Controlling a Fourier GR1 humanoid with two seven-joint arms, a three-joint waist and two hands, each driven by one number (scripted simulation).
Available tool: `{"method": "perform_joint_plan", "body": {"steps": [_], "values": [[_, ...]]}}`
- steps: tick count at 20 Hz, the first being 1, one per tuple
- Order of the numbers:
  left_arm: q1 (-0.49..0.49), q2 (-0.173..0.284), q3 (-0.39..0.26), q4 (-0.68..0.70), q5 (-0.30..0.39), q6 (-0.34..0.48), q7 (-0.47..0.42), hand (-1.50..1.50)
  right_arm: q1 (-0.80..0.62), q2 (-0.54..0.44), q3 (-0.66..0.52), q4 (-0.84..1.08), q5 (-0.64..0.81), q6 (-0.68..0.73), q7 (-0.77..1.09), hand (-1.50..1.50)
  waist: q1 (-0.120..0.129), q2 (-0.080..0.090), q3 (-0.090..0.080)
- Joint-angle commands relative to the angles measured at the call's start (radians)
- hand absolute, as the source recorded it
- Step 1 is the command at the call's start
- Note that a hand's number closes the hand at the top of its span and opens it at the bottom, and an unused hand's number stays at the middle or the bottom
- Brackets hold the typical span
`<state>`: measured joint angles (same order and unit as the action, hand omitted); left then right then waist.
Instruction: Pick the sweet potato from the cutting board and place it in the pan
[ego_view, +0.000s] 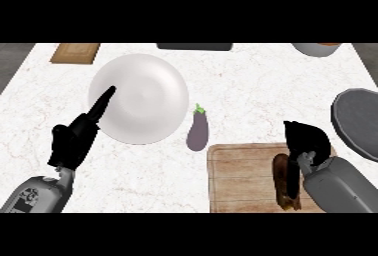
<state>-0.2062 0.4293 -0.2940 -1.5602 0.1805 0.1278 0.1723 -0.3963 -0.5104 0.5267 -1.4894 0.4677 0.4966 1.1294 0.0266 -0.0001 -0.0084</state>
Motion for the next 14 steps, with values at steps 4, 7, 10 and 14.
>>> {"method": "perform_joint_plan", "body": {"steps": [4,7,10,14], "values": [[0.044,-0.003,-0.001,-0.026,-0.009,0.002,-0.004,0.00,-0.060,0.061,0.023,0.055,0.003,0.165,0.305,-1.50,-0.013,-0.005,0.005],[0.030,-0.004,0.024,0.015,-0.006,-0.004,-0.035,0.00,-0.067,0.143,0.083,0.101,0.054,0.149,0.344,-1.50,-0.011,-0.001,0.004],[0.012,-0.041,-0.005,0.010,-0.038,0.033,0.002,0.00,-0.064,0.113,0.047,0.099,0.045,0.180,0.332,-1.50,-0.030,-0.004,0.006],[0.050,0.008,0.032,-0.048,0.007,-0.018,0.017,0.00,-0.018,0.131,0.065,0.086,0.074,0.191,0.336,-1.50,-0.024,-0.008,0.006]]}}
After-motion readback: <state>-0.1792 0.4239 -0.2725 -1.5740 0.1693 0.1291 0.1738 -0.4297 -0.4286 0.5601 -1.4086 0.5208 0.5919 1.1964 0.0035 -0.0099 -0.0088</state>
